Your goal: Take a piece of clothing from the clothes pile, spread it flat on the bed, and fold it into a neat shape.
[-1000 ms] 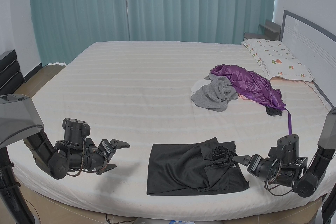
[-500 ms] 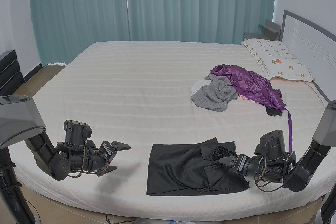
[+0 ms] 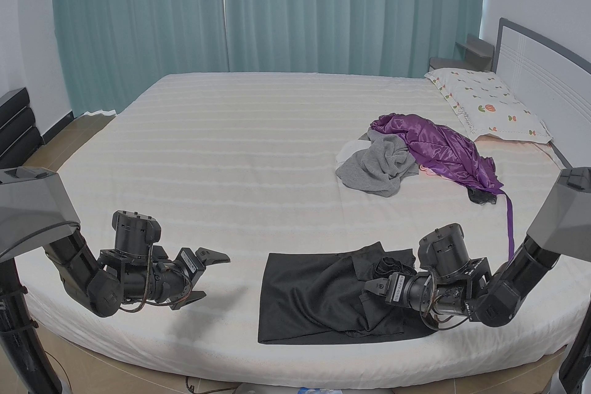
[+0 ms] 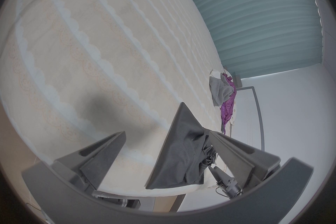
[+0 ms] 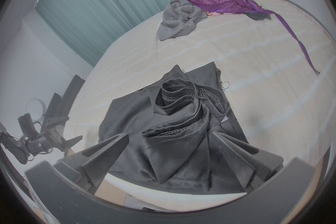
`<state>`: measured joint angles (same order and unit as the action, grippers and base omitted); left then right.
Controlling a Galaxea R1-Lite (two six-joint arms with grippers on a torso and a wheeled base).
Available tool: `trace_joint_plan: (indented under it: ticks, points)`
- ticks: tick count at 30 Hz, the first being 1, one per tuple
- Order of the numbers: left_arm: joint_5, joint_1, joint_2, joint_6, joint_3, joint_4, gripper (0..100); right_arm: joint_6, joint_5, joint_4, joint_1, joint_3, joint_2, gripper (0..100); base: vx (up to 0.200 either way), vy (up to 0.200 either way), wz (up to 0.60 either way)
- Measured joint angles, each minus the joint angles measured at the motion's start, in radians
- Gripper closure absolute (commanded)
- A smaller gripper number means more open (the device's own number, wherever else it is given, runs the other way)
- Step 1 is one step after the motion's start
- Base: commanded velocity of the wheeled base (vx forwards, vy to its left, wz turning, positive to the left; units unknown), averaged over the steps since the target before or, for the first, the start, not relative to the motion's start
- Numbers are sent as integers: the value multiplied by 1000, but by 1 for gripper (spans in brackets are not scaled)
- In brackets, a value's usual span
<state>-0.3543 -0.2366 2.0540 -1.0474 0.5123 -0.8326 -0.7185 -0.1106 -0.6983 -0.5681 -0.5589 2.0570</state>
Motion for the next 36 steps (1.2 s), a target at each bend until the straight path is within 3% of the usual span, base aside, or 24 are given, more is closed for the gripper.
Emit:
trace_joint_plan:
  ticks: [9, 20, 36]
  points:
    - [0, 0, 0, 0, 0, 0, 0, 50, -59, 140, -5, -130, 75, 0, 0, 0, 0]
    - [0, 0, 0, 0, 0, 0, 0, 99, -67, 257, 40, -145, 89, 0, 0, 0, 0]
    - [0, 0, 0, 0, 1, 0, 0, 133, -42, 297, 158, 124, -165, 0, 0, 0, 0]
